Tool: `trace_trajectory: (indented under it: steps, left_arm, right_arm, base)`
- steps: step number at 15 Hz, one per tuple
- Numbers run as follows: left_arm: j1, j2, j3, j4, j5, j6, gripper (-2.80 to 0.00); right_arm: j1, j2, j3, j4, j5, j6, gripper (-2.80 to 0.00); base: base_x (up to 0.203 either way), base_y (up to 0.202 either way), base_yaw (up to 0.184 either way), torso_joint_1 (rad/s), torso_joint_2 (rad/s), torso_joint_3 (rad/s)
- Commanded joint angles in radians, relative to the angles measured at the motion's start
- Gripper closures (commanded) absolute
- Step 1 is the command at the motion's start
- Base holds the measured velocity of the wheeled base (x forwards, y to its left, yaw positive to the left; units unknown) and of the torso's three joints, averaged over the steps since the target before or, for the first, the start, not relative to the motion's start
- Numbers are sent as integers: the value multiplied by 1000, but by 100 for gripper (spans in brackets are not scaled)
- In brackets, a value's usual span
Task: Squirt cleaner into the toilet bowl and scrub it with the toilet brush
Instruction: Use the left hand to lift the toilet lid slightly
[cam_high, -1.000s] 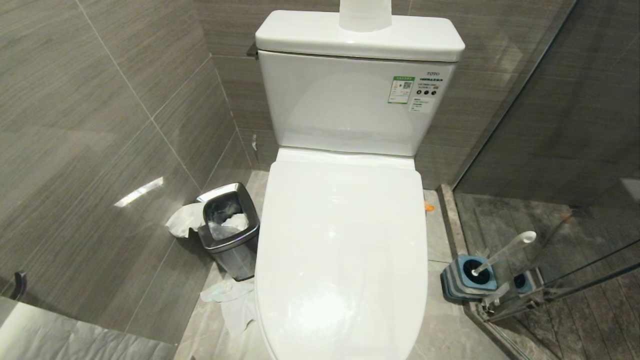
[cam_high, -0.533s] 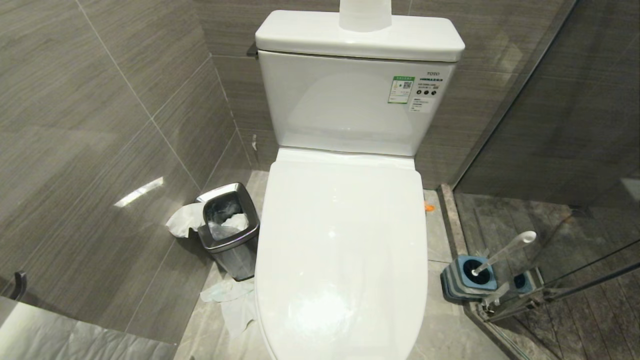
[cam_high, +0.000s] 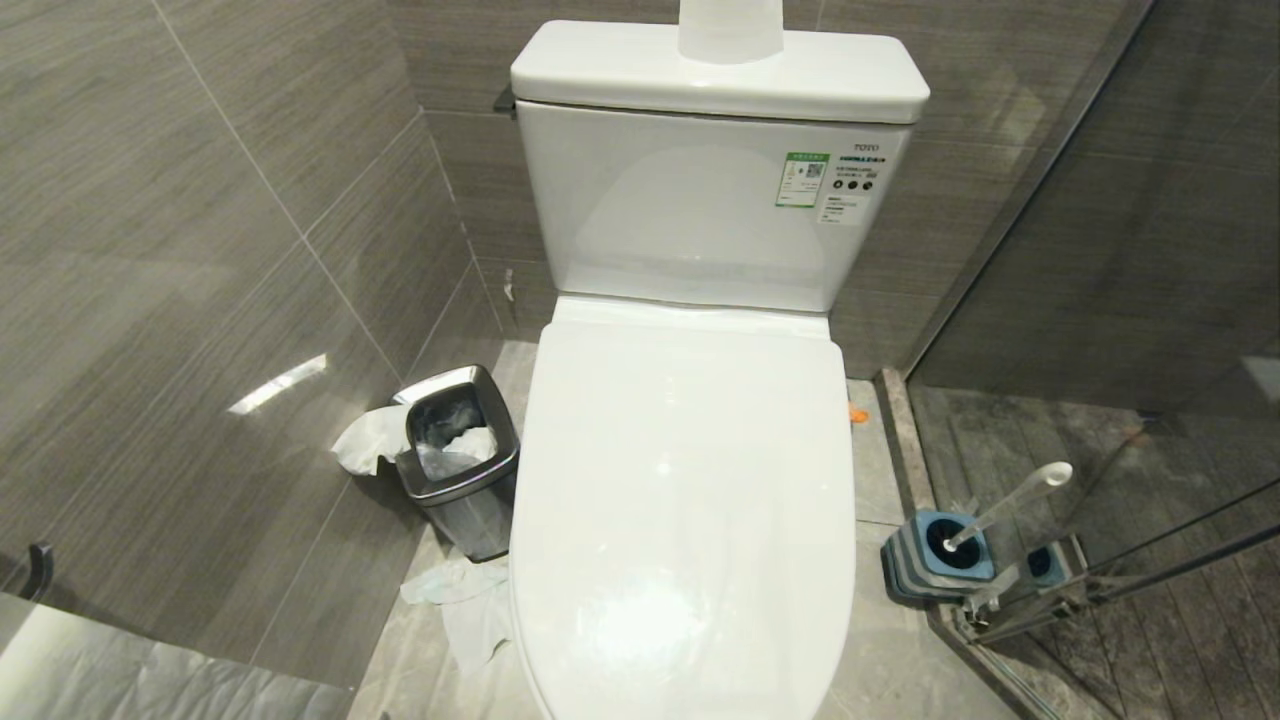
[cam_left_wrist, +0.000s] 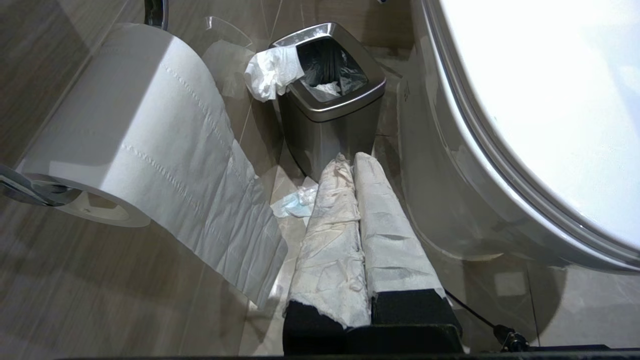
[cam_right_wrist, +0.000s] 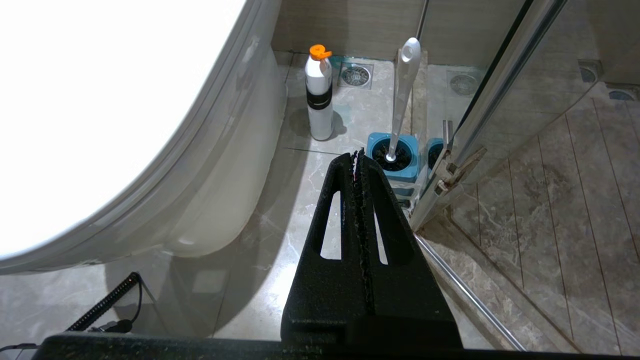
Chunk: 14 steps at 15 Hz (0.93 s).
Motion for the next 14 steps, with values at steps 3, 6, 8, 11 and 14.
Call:
trace_trajectory:
  steps: [3, 6, 8, 11, 14]
  left_arm:
    - [1, 1, 2, 1, 0, -1, 0]
    - [1, 1, 2, 1, 0, 2, 0]
    - [1, 1, 2, 3, 0, 0, 0]
    - [1, 1, 2, 1, 1, 5, 0]
    - [1, 1, 2, 1, 0, 5, 0]
  right_arm:
    - [0, 1, 0, 0, 0, 0, 0]
    - [0, 1, 0, 0, 0, 0, 0]
    - [0, 1, 0, 0, 0, 0, 0]
    - [0, 1, 0, 0, 0, 0, 0]
    - [0, 1, 0, 0, 0, 0, 0]
  base:
    - [0, 0, 0, 0, 0, 0]
    - [0, 0, 0, 0, 0, 0]
    - [0, 0, 0, 0, 0, 0]
    - [0, 0, 0, 0, 0, 0]
    - [0, 0, 0, 0, 0, 0]
